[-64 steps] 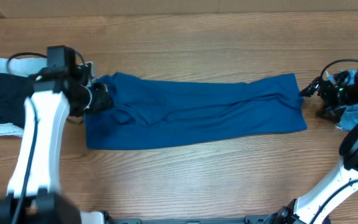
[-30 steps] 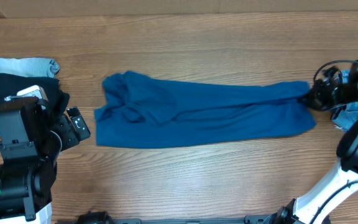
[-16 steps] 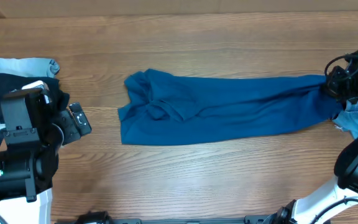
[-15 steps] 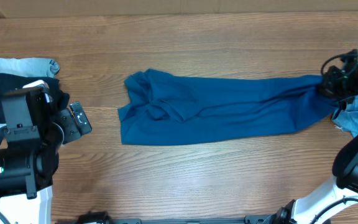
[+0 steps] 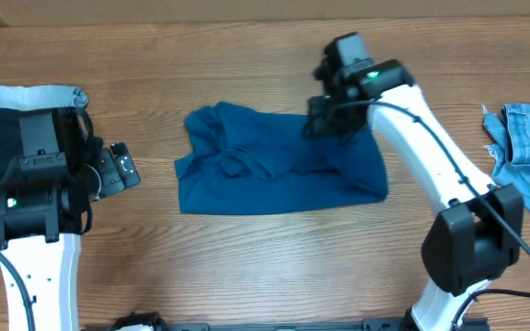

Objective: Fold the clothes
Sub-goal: 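Fold the strip's right end leftward over the middle with the right gripper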

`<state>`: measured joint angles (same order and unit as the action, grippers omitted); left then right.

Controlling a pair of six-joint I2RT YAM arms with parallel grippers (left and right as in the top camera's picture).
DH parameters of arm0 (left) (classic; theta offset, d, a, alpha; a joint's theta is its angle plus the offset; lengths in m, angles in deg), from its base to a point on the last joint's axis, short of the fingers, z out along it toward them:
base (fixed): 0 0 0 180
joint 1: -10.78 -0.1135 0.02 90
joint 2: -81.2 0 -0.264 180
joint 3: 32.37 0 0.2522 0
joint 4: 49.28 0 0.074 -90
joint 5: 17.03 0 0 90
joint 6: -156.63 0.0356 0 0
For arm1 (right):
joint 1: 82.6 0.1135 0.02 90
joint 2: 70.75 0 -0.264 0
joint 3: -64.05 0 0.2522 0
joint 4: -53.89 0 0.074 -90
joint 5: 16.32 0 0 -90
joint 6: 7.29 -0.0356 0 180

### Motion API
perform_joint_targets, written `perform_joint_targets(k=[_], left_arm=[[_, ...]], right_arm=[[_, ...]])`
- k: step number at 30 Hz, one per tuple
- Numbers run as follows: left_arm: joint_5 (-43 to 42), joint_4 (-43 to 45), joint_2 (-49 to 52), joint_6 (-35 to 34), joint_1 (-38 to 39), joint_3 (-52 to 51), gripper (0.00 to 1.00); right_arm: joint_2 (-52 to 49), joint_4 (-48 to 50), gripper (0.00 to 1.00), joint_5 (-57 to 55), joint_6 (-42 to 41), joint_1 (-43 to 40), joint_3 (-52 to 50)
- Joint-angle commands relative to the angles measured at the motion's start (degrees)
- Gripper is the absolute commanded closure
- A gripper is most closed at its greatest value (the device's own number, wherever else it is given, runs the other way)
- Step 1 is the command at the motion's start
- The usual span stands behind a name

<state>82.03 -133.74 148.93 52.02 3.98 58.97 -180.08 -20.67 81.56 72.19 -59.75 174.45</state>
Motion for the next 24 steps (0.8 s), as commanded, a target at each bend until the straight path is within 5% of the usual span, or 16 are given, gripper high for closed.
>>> perform_joint_targets(k=[1, 13, 15, 16, 17, 24], left_arm=[[0.35, 0.2, 2.45, 0.85, -0.31, 0.26, 0.0], [0.35, 0.22, 11.15, 0.85, -0.31, 0.26, 0.0], [0.35, 0.24, 12.35, 0.85, -0.31, 0.26, 0.0], [0.35, 0.24, 12.94, 0.85, -0.31, 0.26, 0.0], [0.35, 0.24, 13.42, 0.85, -0.31, 0.26, 0.0], [0.35, 0.24, 14.69, 0.85, -0.31, 0.26, 0.0]], right_arm=[[2.71, 6.03, 0.96, 0.68, -5.22, 6.73, 1.68], [-7.5, 19.69, 0.96, 2.69, -10.08, 21.68, 1.68], [-7.82, 21.53, 0.84, 2.69, -9.25, 23.45, 1.68], [-7.82, 21.99, 0.6, 2.67, -8.74, 24.26, 1.68], [-7.8, 21.99, 0.46, 2.73, -8.33, 24.96, 1.68], [-1.51, 13.27, 0.43, -3.39, -2.49, 24.41, 4.42]])
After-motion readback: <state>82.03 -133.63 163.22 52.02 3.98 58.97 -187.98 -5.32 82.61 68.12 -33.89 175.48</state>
